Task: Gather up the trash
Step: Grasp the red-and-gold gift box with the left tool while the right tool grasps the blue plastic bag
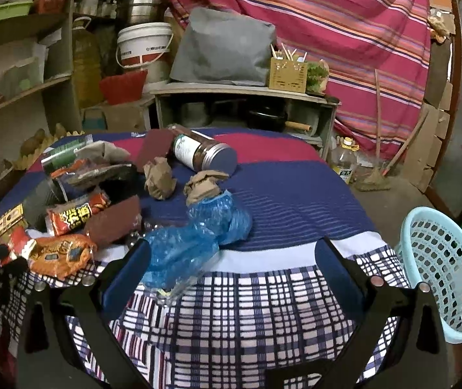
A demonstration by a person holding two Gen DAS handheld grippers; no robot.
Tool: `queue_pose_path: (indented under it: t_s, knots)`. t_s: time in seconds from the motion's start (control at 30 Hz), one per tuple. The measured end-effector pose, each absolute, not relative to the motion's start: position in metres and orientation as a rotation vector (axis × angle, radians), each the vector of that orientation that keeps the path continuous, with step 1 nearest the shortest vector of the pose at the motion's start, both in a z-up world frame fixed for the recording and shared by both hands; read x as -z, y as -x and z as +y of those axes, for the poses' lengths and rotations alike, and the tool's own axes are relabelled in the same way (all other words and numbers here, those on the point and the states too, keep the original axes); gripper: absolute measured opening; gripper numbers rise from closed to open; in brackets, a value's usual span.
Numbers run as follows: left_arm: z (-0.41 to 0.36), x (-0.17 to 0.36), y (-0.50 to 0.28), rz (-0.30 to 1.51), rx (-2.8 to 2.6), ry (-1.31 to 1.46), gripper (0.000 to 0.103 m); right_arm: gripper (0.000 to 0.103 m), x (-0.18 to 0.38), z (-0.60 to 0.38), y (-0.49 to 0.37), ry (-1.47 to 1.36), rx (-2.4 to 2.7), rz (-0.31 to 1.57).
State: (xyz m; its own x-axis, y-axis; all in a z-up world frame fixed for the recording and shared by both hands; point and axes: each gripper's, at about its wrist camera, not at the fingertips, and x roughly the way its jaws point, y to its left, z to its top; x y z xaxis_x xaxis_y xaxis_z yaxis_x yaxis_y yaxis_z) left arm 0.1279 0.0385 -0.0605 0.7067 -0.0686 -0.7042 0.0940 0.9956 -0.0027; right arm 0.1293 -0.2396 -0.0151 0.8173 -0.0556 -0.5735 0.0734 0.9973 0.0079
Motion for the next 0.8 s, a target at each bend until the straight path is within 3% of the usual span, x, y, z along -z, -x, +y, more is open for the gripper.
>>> queue_pose_path:
  t_s: [0.07, 0.23, 0.67, 0.8]
  knots:
    - [0.038, 0.059, -0.124, 0.775, 0.102, -0.045, 0.039, 0.099, 0.015, -0.238, -0.128, -0.019, 0.060, 0.611]
    - [0.033, 0.051, -0.113, 0.739, 0.084, -0.098, 0.033, 0.098, 0.013, -0.234, -0.126, 0.002, 0.065, 0.604]
    - [-0.004, -0.029, -0.139, 0.576, 0.091, -0.025, 0.032, 0.098, 0.025, -0.222, -0.139, 0.029, 0.033, 0.632]
    - [-0.005, -0.013, -0.141, 0.592, 0.083, -0.006, 0.032, 0.087, 0.032, -0.216, -0.149, 0.024, 0.017, 0.664]
